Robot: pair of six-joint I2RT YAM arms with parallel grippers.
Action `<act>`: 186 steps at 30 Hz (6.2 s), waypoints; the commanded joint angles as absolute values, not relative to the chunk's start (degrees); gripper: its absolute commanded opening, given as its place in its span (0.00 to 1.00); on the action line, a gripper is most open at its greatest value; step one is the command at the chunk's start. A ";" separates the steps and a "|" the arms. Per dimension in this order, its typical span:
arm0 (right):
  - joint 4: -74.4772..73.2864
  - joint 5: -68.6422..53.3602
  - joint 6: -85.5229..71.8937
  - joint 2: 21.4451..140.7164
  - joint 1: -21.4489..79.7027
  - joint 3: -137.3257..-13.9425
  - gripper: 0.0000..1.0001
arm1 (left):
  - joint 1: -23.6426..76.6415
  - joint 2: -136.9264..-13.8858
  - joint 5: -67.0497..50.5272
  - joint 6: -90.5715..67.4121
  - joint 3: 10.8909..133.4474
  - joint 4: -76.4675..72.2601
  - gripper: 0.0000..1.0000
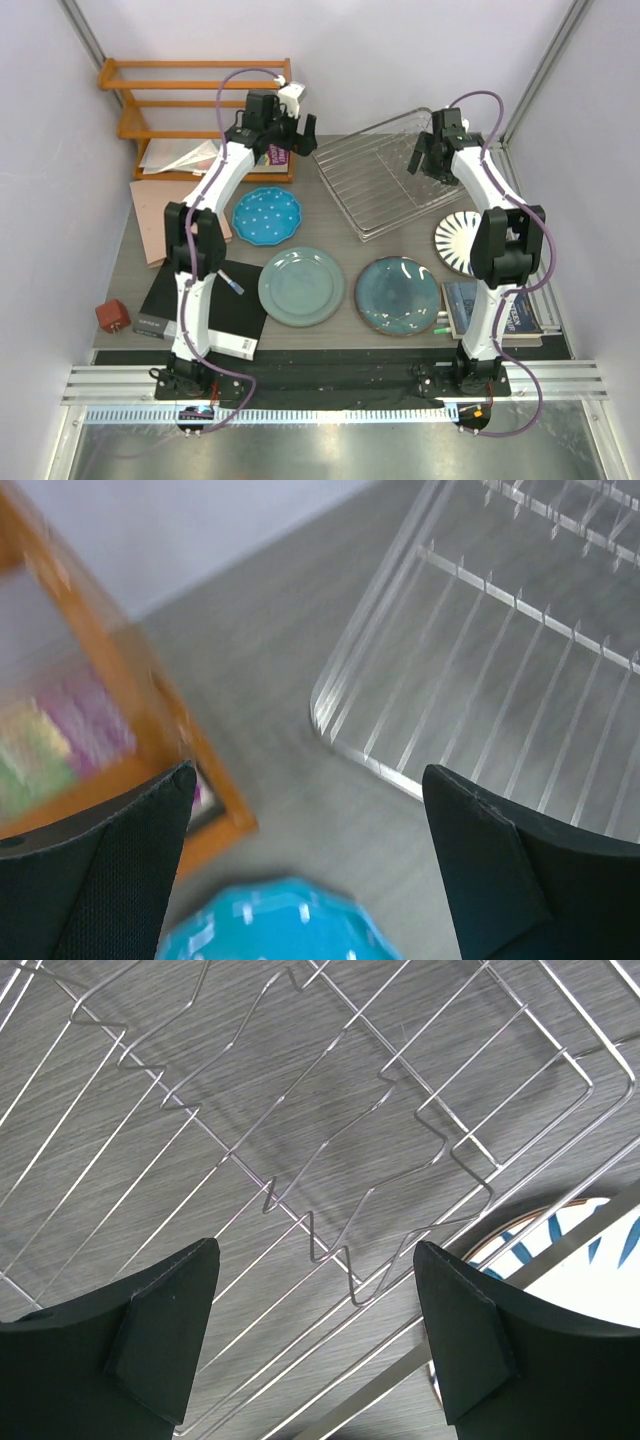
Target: Load the plates into the dish rack
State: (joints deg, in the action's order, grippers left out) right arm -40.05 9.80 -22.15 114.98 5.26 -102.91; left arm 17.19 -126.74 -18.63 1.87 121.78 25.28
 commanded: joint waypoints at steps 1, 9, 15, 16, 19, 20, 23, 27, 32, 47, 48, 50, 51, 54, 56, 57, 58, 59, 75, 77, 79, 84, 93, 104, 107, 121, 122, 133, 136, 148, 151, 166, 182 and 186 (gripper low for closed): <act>-39.02 10.90 -16.62 109.69 5.45 -103.28 0.85 | 17.75 -134.81 -19.52 -2.00 130.15 17.31 0.91; -40.07 10.81 -12.48 101.62 5.45 -95.55 0.85 | 21.35 -142.90 -9.95 -0.44 135.61 14.07 0.79; -42.27 13.62 -14.67 97.39 3.61 -89.84 0.86 | 23.38 -143.61 -7.29 1.76 134.56 13.80 0.75; -42.36 13.45 -15.37 97.30 3.26 -89.13 0.86 | 23.47 -143.27 -7.21 1.84 133.69 13.97 0.75; -42.36 11.87 -18.19 98.43 1.41 -87.46 0.86 | 23.73 -141.77 -7.65 2.19 132.37 15.99 0.72; -42.36 11.52 -18.63 98.96 0.80 -87.36 0.86 | 23.73 -141.07 -7.65 2.28 130.88 16.61 0.71; -42.54 10.90 -18.37 102.02 0.70 -87.71 0.85 | 23.73 -137.21 -7.73 2.46 126.68 18.63 0.64; -43.33 11.25 -18.63 106.95 -3.42 -89.64 0.84 | 23.73 -132.38 -10.19 1.67 123.14 24.06 0.57; -42.54 7.92 -19.07 111.62 -4.13 -93.68 0.84 | 23.73 -128.07 -10.46 -1.39 119.81 27.95 0.60; -39.81 2.71 -18.19 117.61 -2.99 -102.48 0.65 | 23.82 -124.27 -9.68 -1.41 116.43 27.25 0.63; -39.90 4.55 -18.19 117.08 -2.99 -101.70 0.65 | 23.82 -126.19 -8.89 -0.97 118.37 27.16 0.63; -39.90 5.18 -17.75 115.06 -2.90 -100.47 0.65 | 23.82 -128.13 -7.74 1.39 121.54 27.25 0.64; -39.90 5.19 -17.49 114.35 -2.99 -99.15 0.65 | 23.82 -129.28 -7.39 2.19 124.42 27.25 0.64; -39.90 4.40 -17.40 111.81 -2.99 -96.34 0.60 | 23.82 -132.97 -6.07 3.69 128.22 26.81 0.65; -39.82 3.78 -17.49 111.18 -2.90 -95.10 0.55 | 23.82 -134.99 -5.28 4.74 128.67 25.14 0.66; -39.81 3.69 -17.58 110.75 -2.90 -94.23 0.49 | 23.82 -135.70 -4.40 5.09 129.28 24.61 0.66; -39.73 3.60 -17.58 110.74 -2.90 -94.13 0.47 | 23.82 -137.10 -3.96 5.71 129.64 24.17 0.66; -39.73 3.43 -17.58 110.83 -2.90 -94.04 0.44 | 23.82 -137.72 -3.69 6.15 129.81 24.00 0.66; -40.78 2.73 -13.62 113.12 -1.58 -99.67 0.33 | 23.82 -134.40 -6.68 5.80 124.72 27.94 0.51; -40.69 2.73 -13.62 113.12 -1.41 -100.02 0.33 | 23.82 -132.90 -6.86 5.19 123.23 28.39 0.48; -40.52 2.20 -13.54 113.55 -1.14 -100.72 0.34 | 23.82 -130.88 -6.94 4.84 121.99 29.70 0.47; -40.08 2.02 -13.36 118.20 -0.27 -108.18 0.34 | 23.82 -127.18 -6.77 3.69 121.64 32.96 0.46; -40.25 1.67 -13.01 122.61 4.57 -114.44 0.37 | 23.91 -120.85 -10.46 1.85 113.56 33.92 0.44; -39.64 5.10 -11.16 119.71 4.92 -107.14 0.36 | 24.43 -122.52 -5.11 4.13 112.76 33.22 0.41; -39.38 5.01 -11.16 119.36 4.83 -106.61 0.36 | 24.43 -123.57 -3.87 4.92 114.69 33.83 0.39; -38.67 5.71 -10.99 119.27 4.75 -106.79 0.37 | 23.29 -127.44 3.26 7.83 116.80 38.05 0.46; -38.67 5.80 -10.99 119.27 4.66 -106.79 0.37 | 23.20 -128.05 2.82 7.56 117.15 38.32 0.43; -38.67 6.59 -9.49 119.09 2.99 -108.98 0.38 | 24.17 -123.24 -3.33 5.19 114.00 39.64 0.25; -38.67 6.94 -8.44 120.40 2.90 -111.87 0.37 | 24.78 -120.60 -5.09 4.22 112.33 39.46 0.25; -39.29 8.17 -6.25 126.21 2.90 -119.53 0.37 | 29.61 -116.28 -8.96 2.37 107.85 40.25 0.22; -39.55 8.96 -5.54 126.21 2.99 -119.01 0.37 | 30.76 -116.72 -8.88 2.11 107.05 39.99 0.22; -37.27 10.02 -3.43 133.40 2.81 -125.14 0.37 | 35.59 -119.71 -9.14 1.58 108.11 39.73 0.22; -33.14 10.90 -2.72 140.01 2.90 -135.35 0.38 | 36.04 -125.68 -3.08 1.67 113.99 38.76 0.24; -31.29 11.07 -2.64 140.45 2.90 -136.23 0.38 | 36.04 -127.00 -1.06 2.55 116.80 37.71 0.23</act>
